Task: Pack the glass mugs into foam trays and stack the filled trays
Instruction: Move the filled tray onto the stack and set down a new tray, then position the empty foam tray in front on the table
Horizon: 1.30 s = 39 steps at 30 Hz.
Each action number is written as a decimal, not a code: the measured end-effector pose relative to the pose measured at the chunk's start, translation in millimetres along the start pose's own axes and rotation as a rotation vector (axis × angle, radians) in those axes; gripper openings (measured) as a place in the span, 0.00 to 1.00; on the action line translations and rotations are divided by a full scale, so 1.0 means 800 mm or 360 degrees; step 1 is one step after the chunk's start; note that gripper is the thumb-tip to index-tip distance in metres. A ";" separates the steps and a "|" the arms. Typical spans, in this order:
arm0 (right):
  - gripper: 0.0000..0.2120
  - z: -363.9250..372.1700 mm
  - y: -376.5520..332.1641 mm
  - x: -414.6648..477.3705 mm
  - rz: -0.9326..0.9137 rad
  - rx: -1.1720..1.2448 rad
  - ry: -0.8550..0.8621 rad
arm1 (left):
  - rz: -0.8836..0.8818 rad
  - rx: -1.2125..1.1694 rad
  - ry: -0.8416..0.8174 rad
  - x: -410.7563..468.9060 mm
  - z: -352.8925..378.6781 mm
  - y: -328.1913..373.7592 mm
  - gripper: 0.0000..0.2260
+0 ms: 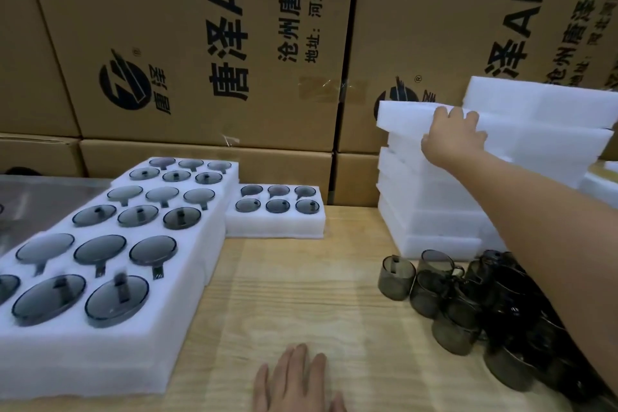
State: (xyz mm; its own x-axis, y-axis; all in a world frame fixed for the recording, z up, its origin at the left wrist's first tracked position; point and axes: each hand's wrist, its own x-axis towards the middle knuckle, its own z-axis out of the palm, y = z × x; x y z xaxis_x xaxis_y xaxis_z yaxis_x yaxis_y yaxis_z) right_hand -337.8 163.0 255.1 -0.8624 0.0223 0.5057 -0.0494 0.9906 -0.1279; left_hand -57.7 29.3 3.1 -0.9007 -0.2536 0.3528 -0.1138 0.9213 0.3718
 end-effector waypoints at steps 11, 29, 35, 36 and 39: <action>0.20 -0.040 -0.022 -0.087 -0.0220 0.0578 0.0401 | -0.0008 0.0021 0.0022 -0.006 -0.006 0.004 0.24; 0.20 0.010 0.078 -0.513 -0.0348 0.1446 -0.0230 | -0.0956 -0.2382 0.0737 -0.071 -0.095 -0.059 0.10; 0.16 0.010 0.091 -0.518 -0.0336 0.1550 -0.0416 | -0.0463 -0.2305 0.0390 -0.099 -0.093 -0.054 0.14; 0.16 0.012 0.091 -0.519 -0.0348 0.1550 -0.0409 | -0.0376 -0.2218 0.0298 -0.100 -0.092 -0.054 0.18; 0.16 0.020 0.095 -0.515 -0.0324 0.1608 -0.0395 | -0.0242 -0.1956 0.0128 -0.098 -0.089 -0.058 0.28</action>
State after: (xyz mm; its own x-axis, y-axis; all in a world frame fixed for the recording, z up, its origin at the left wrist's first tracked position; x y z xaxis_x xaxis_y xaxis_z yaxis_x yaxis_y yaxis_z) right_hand 5.6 226.9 23.4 -0.8639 -0.2728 0.4235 -0.5020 0.3974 -0.7681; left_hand 48.2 -14.8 19.1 -0.8796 -0.3908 0.2713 0.2928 0.0048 0.9561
